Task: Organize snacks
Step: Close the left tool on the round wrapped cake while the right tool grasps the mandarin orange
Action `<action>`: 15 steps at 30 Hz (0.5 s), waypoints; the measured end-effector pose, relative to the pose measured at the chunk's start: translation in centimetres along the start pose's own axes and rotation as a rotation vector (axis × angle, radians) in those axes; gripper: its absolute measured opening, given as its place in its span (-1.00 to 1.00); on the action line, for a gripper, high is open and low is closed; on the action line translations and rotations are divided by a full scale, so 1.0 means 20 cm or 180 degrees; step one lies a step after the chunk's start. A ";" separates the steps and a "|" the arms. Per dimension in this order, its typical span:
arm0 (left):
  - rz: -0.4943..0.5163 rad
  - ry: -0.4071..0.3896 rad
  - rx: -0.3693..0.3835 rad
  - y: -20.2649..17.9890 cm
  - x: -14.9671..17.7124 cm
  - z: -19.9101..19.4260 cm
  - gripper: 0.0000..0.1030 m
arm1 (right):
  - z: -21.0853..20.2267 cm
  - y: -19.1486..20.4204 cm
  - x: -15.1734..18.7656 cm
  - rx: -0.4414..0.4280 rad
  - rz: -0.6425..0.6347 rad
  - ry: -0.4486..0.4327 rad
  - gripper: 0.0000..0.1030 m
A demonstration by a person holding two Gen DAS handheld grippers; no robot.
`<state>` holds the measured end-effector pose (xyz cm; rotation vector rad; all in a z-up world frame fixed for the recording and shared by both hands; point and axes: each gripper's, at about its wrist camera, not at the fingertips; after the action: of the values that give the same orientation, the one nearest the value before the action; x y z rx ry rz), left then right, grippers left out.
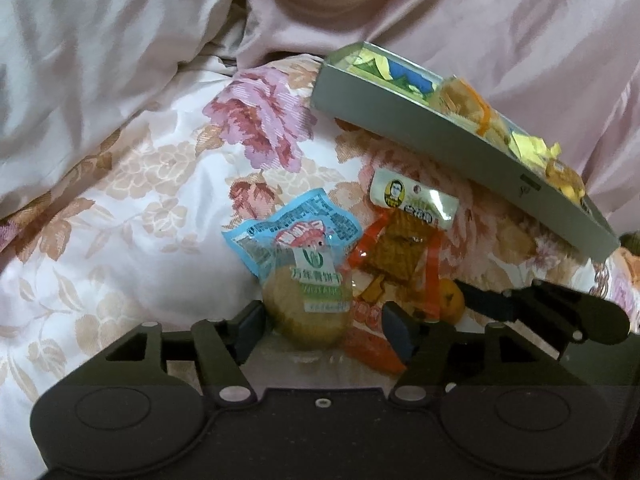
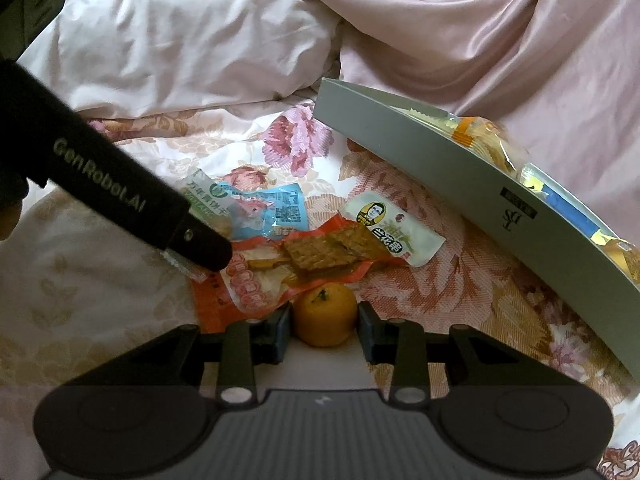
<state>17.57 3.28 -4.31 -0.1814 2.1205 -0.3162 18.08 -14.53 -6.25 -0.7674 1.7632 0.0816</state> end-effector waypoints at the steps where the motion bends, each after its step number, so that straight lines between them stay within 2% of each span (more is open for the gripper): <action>1: -0.0003 -0.0024 -0.0004 0.00 0.00 0.00 0.27 | 0.00 0.00 0.00 0.0000 0.0005 0.0005 -0.26; 2: 0.0002 -0.0051 -0.0012 0.00 0.00 -0.01 0.23 | -0.01 0.00 0.00 -0.0001 0.0009 0.0013 -0.26; 4: 0.0008 -0.0074 -0.0031 0.01 -0.01 0.00 -0.06 | -0.01 0.00 0.00 0.0001 0.0006 0.0026 -0.26; 8: 0.0080 -0.0044 -0.0032 0.00 0.00 0.01 -0.03 | -0.01 0.01 -0.01 -0.0007 -0.0009 0.0033 -0.26; 10: 0.0222 -0.0055 -0.0072 -0.02 0.00 0.02 0.13 | -0.01 0.00 -0.01 -0.0006 -0.0011 0.0035 -0.26; 15: 0.0457 -0.0013 -0.0112 -0.04 0.02 0.04 0.10 | -0.01 0.00 0.00 -0.0006 -0.0016 0.0033 -0.26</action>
<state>18.07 2.19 -4.83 -0.0497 2.1230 -0.1939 17.85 -14.51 -6.12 -0.7750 1.7712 0.0761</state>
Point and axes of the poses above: each gripper's, at about its wrist camera, not at the fingertips, and z roughly the way its jaws point, y to its left, x to its underside, and after that the axes turned 13 degrees about -y, right-handed
